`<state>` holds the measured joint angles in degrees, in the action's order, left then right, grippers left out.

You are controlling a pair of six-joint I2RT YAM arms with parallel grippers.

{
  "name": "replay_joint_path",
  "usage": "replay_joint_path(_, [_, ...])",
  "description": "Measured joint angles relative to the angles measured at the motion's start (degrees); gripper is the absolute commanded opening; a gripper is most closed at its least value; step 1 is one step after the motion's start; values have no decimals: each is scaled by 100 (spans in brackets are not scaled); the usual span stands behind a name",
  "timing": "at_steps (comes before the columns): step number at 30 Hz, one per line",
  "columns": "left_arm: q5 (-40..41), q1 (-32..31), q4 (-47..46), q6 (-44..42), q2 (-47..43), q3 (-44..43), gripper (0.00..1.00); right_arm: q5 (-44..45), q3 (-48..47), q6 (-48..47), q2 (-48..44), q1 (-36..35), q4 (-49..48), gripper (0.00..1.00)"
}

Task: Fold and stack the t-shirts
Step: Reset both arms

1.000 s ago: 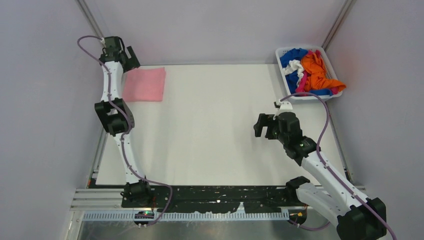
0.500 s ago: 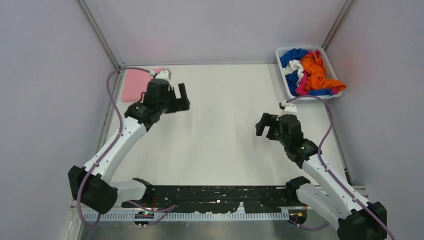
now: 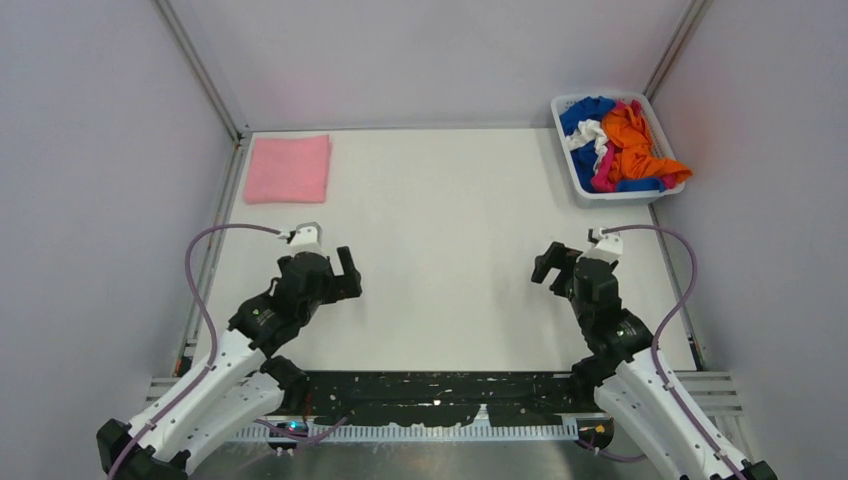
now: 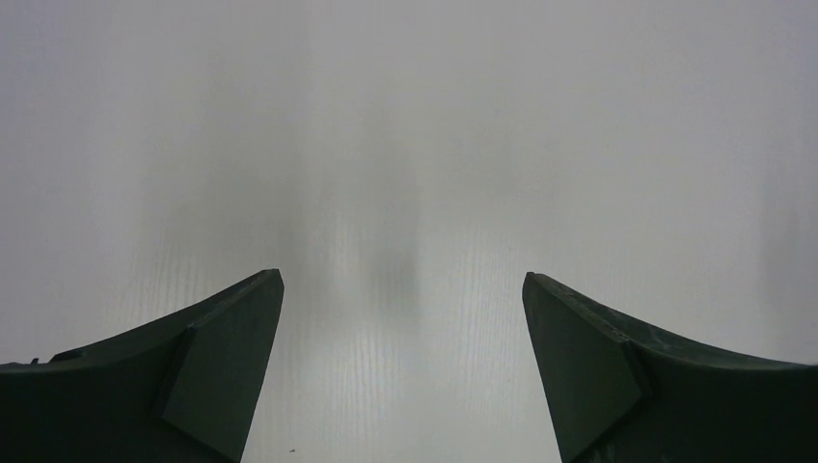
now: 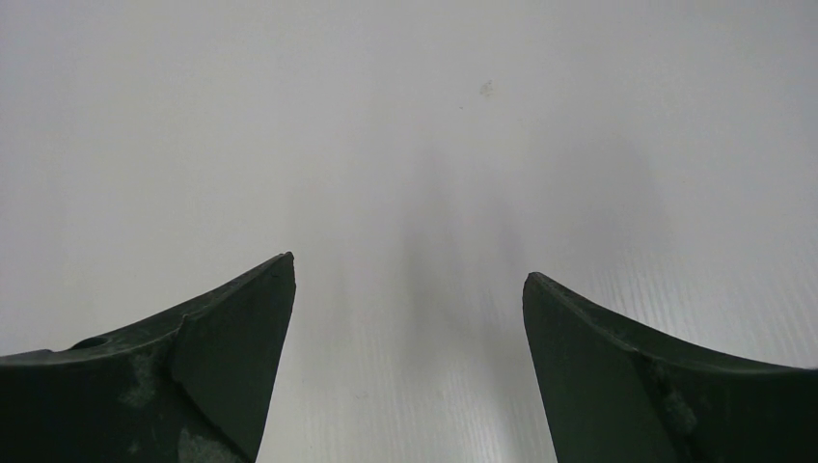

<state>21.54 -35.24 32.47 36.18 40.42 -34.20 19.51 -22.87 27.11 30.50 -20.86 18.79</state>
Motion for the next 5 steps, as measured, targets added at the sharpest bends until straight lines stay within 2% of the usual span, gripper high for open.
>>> replay_joint_path(5, [155, 0, -4, 0, -205, 2, 100, 157, 85, 4, -111, 0, 33, 95])
